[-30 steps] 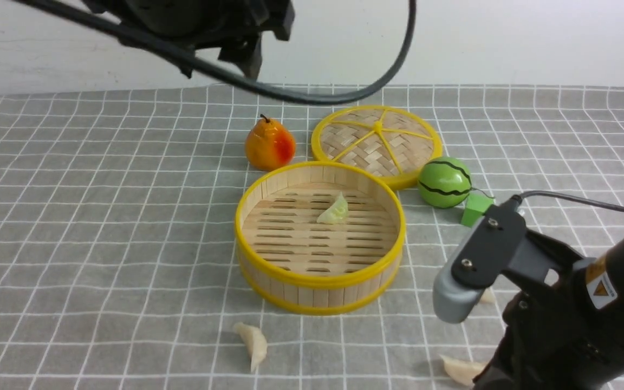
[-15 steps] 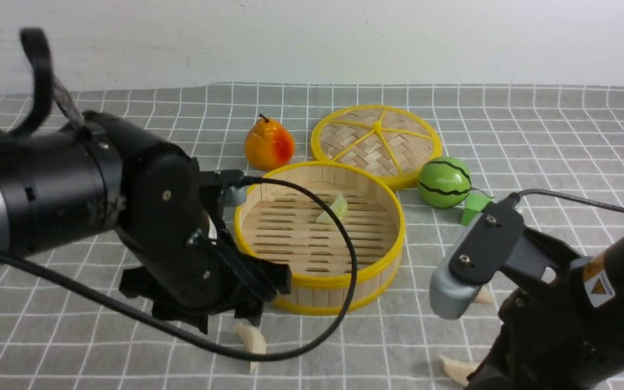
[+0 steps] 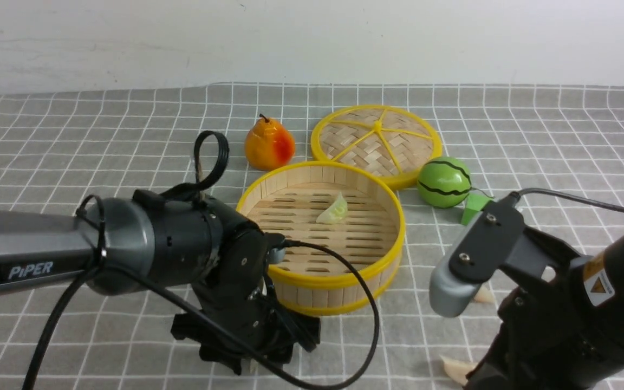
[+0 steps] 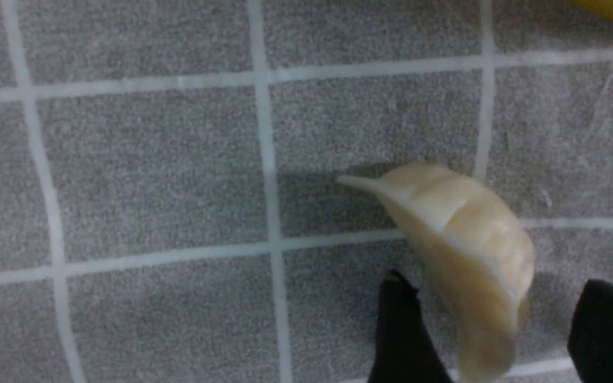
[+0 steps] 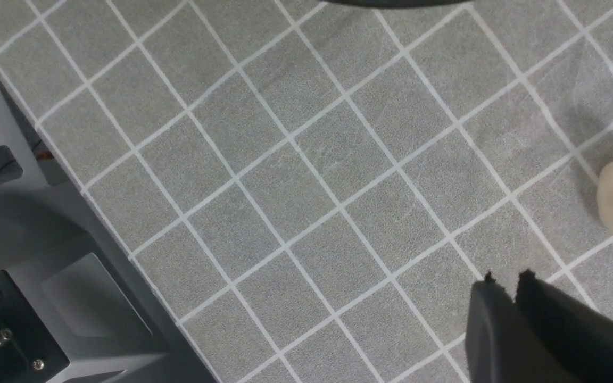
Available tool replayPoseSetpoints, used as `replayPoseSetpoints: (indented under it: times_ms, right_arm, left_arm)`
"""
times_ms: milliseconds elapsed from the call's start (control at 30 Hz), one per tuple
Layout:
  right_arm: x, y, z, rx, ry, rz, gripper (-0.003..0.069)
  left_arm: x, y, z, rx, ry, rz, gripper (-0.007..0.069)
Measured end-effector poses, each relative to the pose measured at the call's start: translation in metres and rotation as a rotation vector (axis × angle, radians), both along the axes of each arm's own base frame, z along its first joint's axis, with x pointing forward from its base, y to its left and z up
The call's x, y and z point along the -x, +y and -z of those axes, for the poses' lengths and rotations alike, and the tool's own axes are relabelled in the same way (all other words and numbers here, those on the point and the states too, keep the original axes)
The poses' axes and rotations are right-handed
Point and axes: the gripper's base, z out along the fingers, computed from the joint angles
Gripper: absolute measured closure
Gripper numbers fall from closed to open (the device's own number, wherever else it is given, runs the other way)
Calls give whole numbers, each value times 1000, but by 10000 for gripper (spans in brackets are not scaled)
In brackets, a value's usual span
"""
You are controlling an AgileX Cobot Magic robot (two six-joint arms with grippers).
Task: Put the dumplings into the steamer on the table with the grey tablecloth.
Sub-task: 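Reach for and grasp a dumpling on the table with the left gripper, then place the dumpling into the bamboo steamer basket with the left gripper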
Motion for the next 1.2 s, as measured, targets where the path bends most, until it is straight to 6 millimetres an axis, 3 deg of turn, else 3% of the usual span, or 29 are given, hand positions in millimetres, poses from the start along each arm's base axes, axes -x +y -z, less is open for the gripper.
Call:
replayPoseSetpoints:
  times_ms: [400, 533, 700, 967, 1033, 1167, 1200]
  right_arm:
    - [0, 0, 0, 0, -1, 0, 585]
    - [0, 0, 0, -1, -1, 0, 583]
    - [0, 0, 0, -1, -1, 0, 582]
    - [0, 0, 0, -1, -1, 0, 575]
    - [0, 0, 0, -1, -1, 0, 575]
    - [0, 0, 0, -1, -1, 0, 575]
    - [0, 0, 0, -1, -1, 0, 573]
  left_arm:
    - [-12, -3, -18, -43, -40, 35, 628]
    - [-15, -1, -32, -89, -59, 72, 638]
    - [-11, 4, -70, -90, -125, 99, 638]
    - [-4, 10, -114, -45, -222, 122, 638]
    - [-11, 4, -134, -17, -283, 150, 638]
    - [-27, -8, -154, 14, -352, 183, 638]
    - [-41, -14, -156, 18, -373, 184, 638]
